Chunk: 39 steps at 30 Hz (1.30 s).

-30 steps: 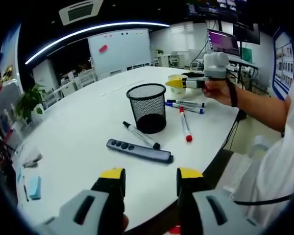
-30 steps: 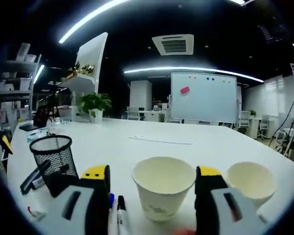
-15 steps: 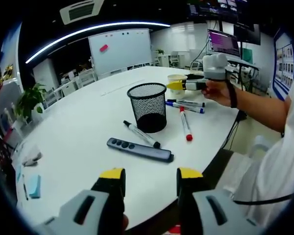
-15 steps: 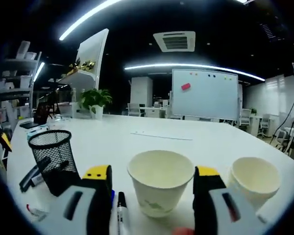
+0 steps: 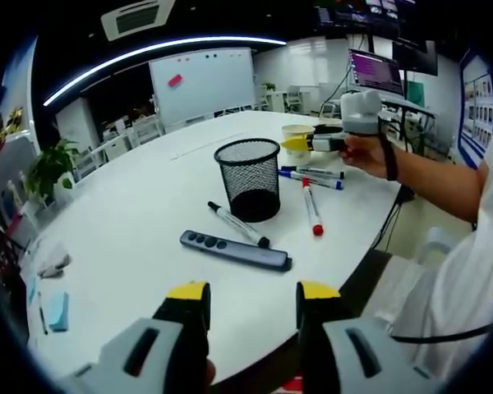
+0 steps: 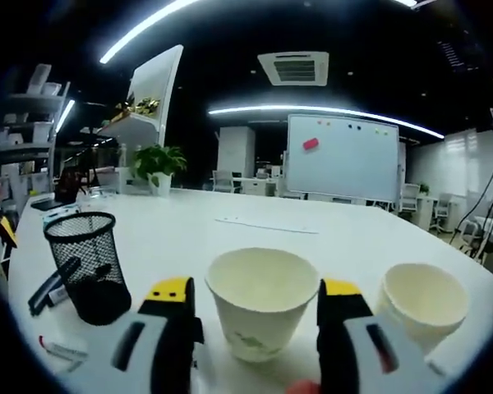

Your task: Place the scattered laser pointers and whiteboard markers into the pen holder and stack the scattered paper cups together

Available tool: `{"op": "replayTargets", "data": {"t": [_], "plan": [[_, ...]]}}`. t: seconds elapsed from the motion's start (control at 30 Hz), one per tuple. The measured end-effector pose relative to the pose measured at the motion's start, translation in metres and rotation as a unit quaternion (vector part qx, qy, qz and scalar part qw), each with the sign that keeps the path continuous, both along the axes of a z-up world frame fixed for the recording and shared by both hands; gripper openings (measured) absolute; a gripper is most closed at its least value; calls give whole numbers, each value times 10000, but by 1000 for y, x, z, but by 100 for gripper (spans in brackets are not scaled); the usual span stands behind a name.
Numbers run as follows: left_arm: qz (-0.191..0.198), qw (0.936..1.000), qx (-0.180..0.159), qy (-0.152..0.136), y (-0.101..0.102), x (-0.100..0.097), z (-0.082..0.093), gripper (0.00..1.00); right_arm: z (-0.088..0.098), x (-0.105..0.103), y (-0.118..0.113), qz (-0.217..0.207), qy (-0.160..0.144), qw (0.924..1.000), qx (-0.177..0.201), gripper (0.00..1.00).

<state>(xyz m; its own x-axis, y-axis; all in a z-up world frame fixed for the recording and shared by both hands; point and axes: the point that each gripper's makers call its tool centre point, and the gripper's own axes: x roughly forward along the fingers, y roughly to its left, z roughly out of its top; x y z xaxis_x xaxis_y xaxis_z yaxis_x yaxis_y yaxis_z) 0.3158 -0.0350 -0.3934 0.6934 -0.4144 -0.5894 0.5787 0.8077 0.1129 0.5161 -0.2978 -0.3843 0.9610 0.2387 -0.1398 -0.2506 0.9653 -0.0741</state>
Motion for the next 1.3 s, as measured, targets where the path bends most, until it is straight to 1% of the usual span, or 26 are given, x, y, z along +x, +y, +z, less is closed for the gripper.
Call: {"op": "replayTargets", "data": {"t": [0.3,0.37,0.43,0.5,0.67,1.3], "plan": [[2,10000,7,17,0,0,-1,42,-6,2,0,29,90,10000,16,55],[8,10000,1,19,0,0,-1,42,-7,1,1,41,112,9999,31,52],[11,10000,4,10,0,0,-1,42,-8,1,2,71,140,9999,50,47],[10,10000,3,8,0,0,0,42,-7,0,2,58,90,9999,21,46],[11,10000,2,25,-1,-1,-2,42,-7,-1,1,76,76,9999,-8,43],[2,10000,-20,40,-1,-3,-2,42,-7,-2,2,67,71,9999,-23,42]]}}
